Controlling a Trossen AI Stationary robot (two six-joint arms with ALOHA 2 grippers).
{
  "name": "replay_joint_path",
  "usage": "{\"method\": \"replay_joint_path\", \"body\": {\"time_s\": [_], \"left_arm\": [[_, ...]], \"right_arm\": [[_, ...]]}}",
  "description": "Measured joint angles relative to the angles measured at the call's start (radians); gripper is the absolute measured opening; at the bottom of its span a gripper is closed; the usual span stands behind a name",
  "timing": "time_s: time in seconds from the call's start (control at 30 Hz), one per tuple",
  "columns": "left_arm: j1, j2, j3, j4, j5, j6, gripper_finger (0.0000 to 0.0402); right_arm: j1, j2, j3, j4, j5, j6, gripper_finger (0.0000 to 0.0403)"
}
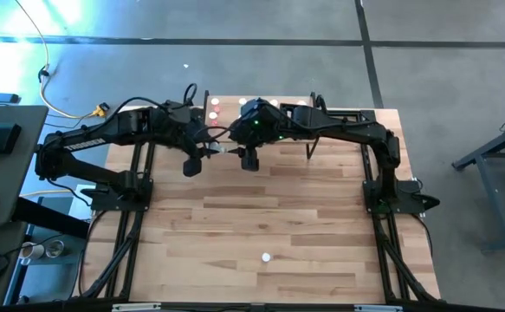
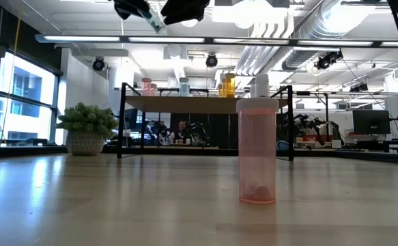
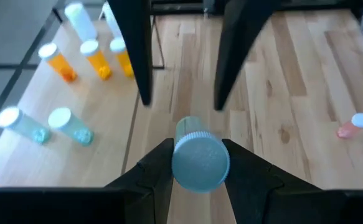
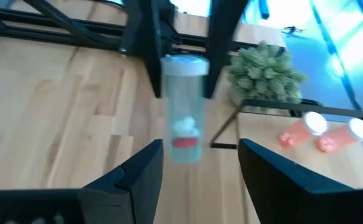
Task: Pick and place medicine bottles onto shelf by color
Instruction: Put the blue pill bottle on the shelf aligned with the other blue pill bottles
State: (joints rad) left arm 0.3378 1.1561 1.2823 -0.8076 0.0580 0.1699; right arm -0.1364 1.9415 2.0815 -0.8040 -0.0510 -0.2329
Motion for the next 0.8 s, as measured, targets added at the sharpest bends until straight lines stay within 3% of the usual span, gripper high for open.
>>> {"method": "replay_joint_path", "body": {"time_s": [0.6, 0.8], "left_arm": [[0.000, 0.000, 0.000, 0.098, 0.013, 0.016, 0.0115], [0.000, 0.000, 0.000, 0.128, 0.013, 0.016, 0.0115]], "right_arm": [[0.000, 0.000, -0.001, 0.031, -0.020, -0.038, 0.0199], [0.000, 0.000, -0.001, 0.017, -0.028, -0.035, 0.0168]]}}
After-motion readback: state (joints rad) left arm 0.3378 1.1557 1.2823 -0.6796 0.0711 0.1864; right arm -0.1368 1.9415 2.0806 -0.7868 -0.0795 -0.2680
